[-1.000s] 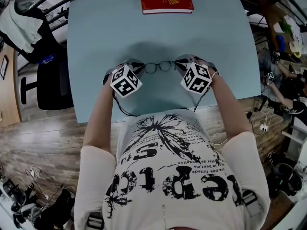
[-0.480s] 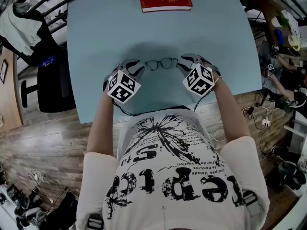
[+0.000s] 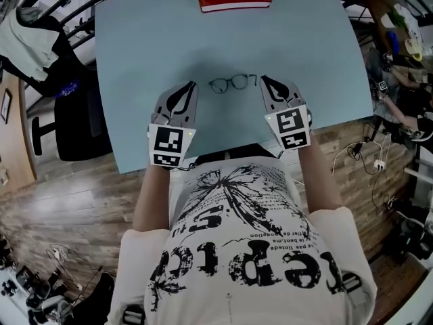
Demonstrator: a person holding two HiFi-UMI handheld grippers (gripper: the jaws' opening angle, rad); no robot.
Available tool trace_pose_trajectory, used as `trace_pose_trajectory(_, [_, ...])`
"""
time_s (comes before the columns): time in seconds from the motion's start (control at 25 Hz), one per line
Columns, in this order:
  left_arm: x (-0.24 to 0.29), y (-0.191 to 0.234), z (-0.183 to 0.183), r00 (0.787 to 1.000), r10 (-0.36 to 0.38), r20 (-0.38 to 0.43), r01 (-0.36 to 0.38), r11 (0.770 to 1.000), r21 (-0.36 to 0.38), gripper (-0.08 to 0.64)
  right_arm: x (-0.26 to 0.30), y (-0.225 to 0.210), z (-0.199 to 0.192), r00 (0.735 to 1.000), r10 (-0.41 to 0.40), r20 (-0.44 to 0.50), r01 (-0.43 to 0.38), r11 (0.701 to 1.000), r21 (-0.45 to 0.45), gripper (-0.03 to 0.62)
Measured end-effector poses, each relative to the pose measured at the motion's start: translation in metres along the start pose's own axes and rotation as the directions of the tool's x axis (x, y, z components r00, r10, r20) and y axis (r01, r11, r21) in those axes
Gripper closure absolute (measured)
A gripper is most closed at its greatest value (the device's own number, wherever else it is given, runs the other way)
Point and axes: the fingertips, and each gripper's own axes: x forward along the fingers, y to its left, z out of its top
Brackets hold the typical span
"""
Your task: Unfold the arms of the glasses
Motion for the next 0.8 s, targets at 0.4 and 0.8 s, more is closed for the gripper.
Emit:
trace_pose_trajectory(0.4, [-0.041, -0.004, 0.095, 0.943, 0.158, 0.293, -0.165, 0.986, -0.002, 0.537, -0.047, -0.021, 0.088, 0.929, -0.013, 0.369, 0.006, 1.000, 0.022, 0.583])
trace_pose_trajectory(0.8, [-0.042, -0.004, 0.118, 0.916, 0.236, 0.324, -0.253, 0.967, 0.009, 0.538, -0.052, -0.033, 0.098, 0.903, 0.021, 0.429, -0.029, 1.000, 0.013, 0.584])
